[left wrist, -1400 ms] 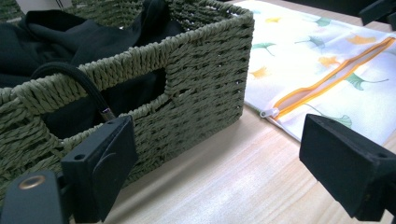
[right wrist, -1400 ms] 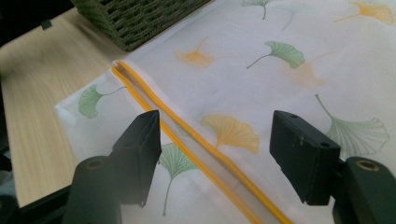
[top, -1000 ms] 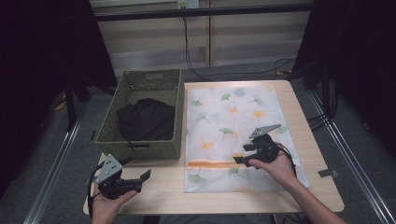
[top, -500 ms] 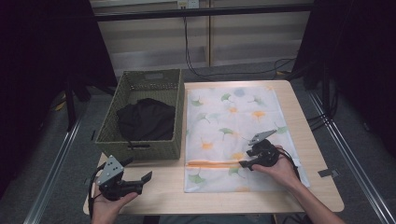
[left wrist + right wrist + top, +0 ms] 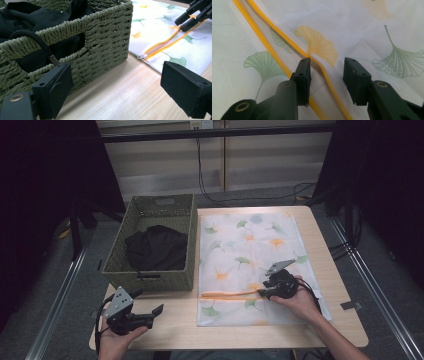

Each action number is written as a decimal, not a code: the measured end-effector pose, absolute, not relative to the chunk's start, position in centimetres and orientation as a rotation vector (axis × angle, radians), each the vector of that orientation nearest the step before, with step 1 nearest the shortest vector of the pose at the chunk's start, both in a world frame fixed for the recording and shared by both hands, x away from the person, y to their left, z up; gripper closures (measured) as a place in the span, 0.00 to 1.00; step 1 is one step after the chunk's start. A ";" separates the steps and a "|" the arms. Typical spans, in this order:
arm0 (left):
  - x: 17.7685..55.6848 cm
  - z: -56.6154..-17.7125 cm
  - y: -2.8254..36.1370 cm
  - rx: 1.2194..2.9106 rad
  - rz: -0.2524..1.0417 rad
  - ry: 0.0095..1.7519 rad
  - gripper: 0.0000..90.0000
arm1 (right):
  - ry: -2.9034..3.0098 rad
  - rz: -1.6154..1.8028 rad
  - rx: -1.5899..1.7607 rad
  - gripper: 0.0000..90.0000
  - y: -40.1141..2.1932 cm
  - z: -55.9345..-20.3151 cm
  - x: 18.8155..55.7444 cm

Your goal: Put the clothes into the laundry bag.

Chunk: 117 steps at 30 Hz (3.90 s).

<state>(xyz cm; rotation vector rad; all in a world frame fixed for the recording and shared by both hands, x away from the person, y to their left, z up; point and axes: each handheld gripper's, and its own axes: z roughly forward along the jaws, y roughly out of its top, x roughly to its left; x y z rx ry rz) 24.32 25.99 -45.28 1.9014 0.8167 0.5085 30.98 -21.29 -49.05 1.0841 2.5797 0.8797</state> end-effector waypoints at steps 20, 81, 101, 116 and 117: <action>24.3 -45.2 26.2 1.902 0.513 0.815 0.12 | 2.522 0.932 1.152 0.98 -21.9 -49.2 31.5; 24.0 -44.8 26.4 1.869 0.528 0.837 0.13 | 2.125 1.505 1.098 1.00 -23.3 -40.6 32.8; 26.6 -40.2 27.7 1.873 0.610 0.795 0.16 | 2.091 1.534 1.066 1.00 -22.7 -40.0 33.2; 32.3 -38.4 27.2 1.926 0.532 0.837 0.12 | 2.110 1.527 1.072 1.00 -22.7 -40.4 33.3; 33.1 -38.0 27.2 1.948 0.529 0.864 0.12 | 2.109 1.528 1.075 1.00 -22.7 -40.4 33.3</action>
